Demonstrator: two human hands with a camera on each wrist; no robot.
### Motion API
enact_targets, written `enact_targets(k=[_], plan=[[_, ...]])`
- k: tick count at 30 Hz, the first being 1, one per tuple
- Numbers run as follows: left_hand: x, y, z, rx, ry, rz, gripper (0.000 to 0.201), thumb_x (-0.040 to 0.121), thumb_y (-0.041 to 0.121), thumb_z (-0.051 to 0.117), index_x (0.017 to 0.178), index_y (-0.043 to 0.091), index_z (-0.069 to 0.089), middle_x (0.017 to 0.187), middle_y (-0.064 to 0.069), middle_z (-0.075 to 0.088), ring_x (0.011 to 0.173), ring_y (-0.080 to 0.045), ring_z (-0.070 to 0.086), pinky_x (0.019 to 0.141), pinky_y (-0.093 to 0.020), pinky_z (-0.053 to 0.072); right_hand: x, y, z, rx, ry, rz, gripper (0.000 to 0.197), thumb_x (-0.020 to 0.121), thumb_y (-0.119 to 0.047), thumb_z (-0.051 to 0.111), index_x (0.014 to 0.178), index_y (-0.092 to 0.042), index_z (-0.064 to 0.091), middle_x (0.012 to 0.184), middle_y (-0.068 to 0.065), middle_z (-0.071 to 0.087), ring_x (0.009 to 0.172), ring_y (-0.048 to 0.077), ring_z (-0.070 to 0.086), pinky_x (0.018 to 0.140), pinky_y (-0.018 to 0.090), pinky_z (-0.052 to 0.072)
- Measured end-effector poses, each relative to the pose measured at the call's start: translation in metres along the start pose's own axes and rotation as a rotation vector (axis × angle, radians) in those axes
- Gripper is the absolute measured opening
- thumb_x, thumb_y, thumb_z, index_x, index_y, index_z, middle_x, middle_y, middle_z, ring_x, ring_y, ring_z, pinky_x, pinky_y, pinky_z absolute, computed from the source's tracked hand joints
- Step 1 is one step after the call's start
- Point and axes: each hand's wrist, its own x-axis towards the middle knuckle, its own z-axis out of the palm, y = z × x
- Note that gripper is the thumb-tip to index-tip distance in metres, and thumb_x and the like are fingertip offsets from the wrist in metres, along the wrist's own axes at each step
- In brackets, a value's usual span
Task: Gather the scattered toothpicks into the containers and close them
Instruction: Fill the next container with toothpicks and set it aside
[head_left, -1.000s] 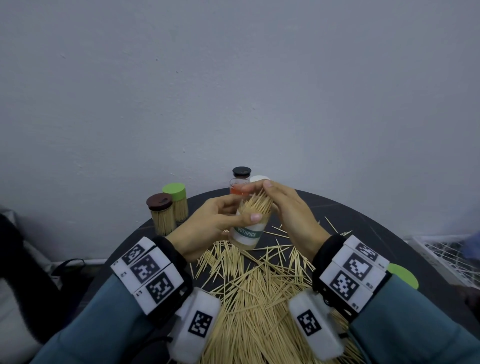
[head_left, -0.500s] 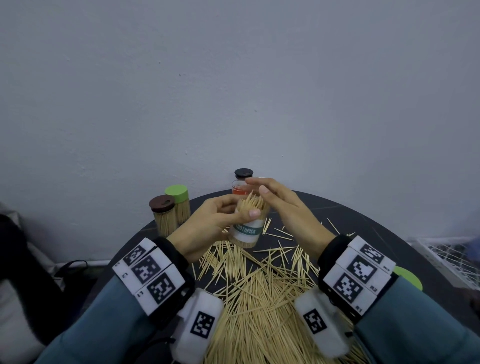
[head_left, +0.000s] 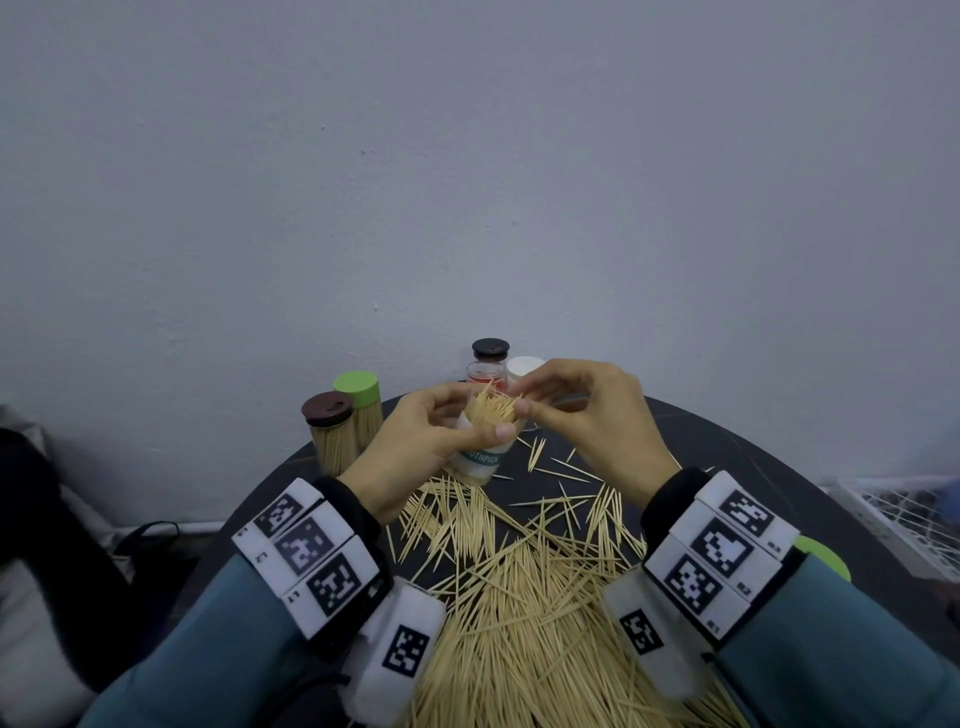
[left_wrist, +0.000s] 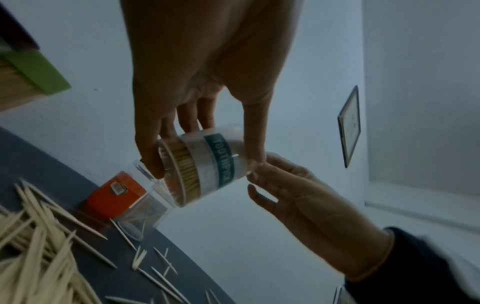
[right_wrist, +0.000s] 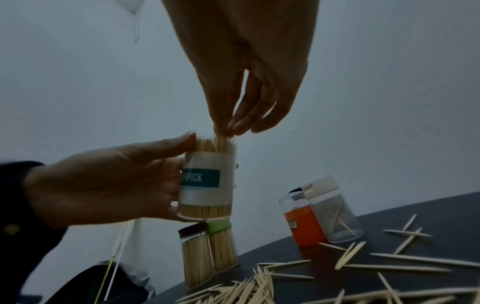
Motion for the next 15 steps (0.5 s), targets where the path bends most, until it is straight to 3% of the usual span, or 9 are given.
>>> enact_targets(k=[5, 9, 15], plan=[[-0.0012, 0.0013, 0.0025, 0.112, -0.055, 0.068, 0.043, 0.069, 0.009, 0.079, 0.109, 0.014, 0.064, 0.092, 0.003, 0.071, 0.079, -0.003, 0.066, 0.070, -0.014, 0.051, 0.0000, 0.0004, -0.0016, 0.001, 0.014, 0.037, 0.017, 0.073, -0.006, 0.077, 0.083, -0.017, 0.067, 0.072, -0.007, 0.069, 0.065, -0.003, 0.062, 0.066, 0.011, 0.051], [0.0008, -0.0009, -0.0006, 0.154, -0.030, 0.082, 0.046, 0.071, 0.009, 0.079, 0.114, 0.012, 0.063, 0.102, -0.006, 0.070, 0.082, -0.008, 0.065, 0.070, -0.016, 0.051, -0.0008, -0.0018, -0.0018, -0.032, -0.026, 0.047, 0.014, 0.073, -0.010, 0.077, 0.081, -0.015, 0.068, 0.078, -0.003, 0.071, 0.066, 0.000, 0.062, 0.066, 0.012, 0.050], [0.0016, -0.0018, -0.0023, 0.203, -0.016, 0.105, 0.048, 0.071, 0.011, 0.080, 0.115, 0.013, 0.062, 0.103, -0.004, 0.069, 0.084, -0.008, 0.065, 0.073, -0.018, 0.051, -0.0008, 0.0017, -0.0001, -0.107, -0.050, 0.099, 0.009, 0.076, -0.016, 0.075, 0.083, -0.013, 0.070, 0.076, 0.001, 0.069, 0.067, 0.004, 0.060, 0.061, 0.005, 0.043]])
